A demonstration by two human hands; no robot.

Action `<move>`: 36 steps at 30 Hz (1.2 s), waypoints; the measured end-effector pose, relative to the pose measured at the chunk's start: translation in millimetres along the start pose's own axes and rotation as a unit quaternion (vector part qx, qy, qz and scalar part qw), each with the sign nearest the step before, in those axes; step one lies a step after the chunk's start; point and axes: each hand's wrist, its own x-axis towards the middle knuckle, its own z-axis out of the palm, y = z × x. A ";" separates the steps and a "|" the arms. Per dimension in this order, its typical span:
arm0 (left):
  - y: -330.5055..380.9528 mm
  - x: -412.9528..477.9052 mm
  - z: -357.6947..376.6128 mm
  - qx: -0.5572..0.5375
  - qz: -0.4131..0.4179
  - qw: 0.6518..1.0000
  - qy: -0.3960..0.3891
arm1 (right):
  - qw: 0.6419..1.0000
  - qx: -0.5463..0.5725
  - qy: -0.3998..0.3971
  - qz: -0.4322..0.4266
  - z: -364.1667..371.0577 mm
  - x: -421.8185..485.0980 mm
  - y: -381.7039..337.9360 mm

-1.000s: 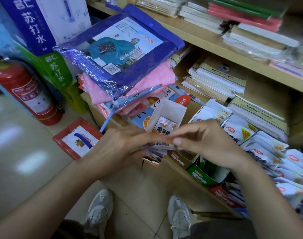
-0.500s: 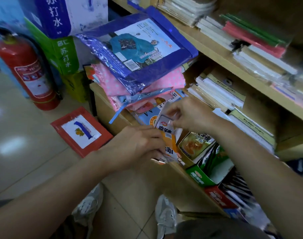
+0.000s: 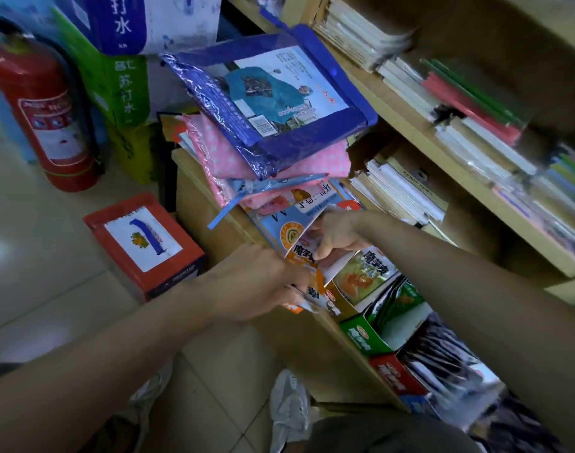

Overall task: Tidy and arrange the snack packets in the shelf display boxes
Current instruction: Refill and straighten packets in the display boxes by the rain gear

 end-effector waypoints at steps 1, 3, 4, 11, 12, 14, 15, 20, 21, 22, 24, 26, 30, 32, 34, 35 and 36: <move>-0.8 1.0 0.1 -0.013 -0.001 1.000 0.001 | 1.000 -0.012 0.010 0.004 2.0 2.3 0.5; -1.5 2.8 0.4 -0.022 0.005 1.000 0.009 | 1.000 -0.016 0.013 0.020 4.6 4.8 2.6; -1.7 3.3 0.8 -0.023 0.010 1.000 0.011 | 1.000 -0.009 0.010 0.028 5.9 4.5 4.0; -4.9 3.0 5.1 -0.022 0.016 1.000 0.015 | 0.999 -0.037 0.008 0.028 1.2 12.7 0.5; -5.6 2.8 5.7 -0.025 0.014 1.000 0.011 | 0.999 -0.042 0.005 0.032 0.0 14.2 -0.5; -6.8 2.8 7.0 -0.025 0.010 1.000 -0.006 | 0.997 -0.061 -0.005 0.039 -1.5 13.9 -2.9; -7.5 2.5 7.8 -0.023 0.012 1.000 -0.007 | 0.996 -0.079 -0.012 0.039 -1.1 12.1 -4.4; -8.1 2.6 8.1 -0.009 0.019 1.000 -0.015 | 0.985 -0.167 -0.048 0.012 0.4 2.8 -5.1; -8.8 2.9 8.5 -0.007 0.020 1.000 -0.019 | 0.988 -0.143 -0.048 0.008 -2.1 1.6 -2.2; -9.4 3.5 8.3 -0.009 0.022 1.000 -0.020 | 0.993 -0.109 -0.047 0.007 -5.9 1.0 1.9; -11.2 6.4 6.7 -0.016 0.021 1.000 -0.016 | 0.999 -0.017 -0.043 0.015 -13.5 0.3 8.1; -11.5 9.0 4.5 -0.015 0.019 1.000 -0.010 | 0.998 0.047 -0.037 0.025 -16.8 0.4 8.7; -6.2 12.2 5.0 -0.005 0.032 0.999 0.003 | 0.998 0.046 -0.039 0.029 -18.4 -1.0 5.1; -3.9 13.4 5.8 -0.006 0.031 0.999 0.011 | 0.998 0.047 -0.041 0.029 -17.8 -4.1 4.6; -3.7 14.9 5.9 -0.002 0.031 1.000 0.008 | 0.998 0.047 -0.034 0.025 -14.0 -7.4 2.7; -4.2 15.4 5.7 0.002 0.029 1.000 0.004 | 0.998 0.045 -0.032 0.022 -13.8 -6.3 2.9; -4.8 15.9 5.9 0.005 0.027 1.000 -0.001 | 0.998 0.040 -0.031 0.022 -13.8 -4.6 3.2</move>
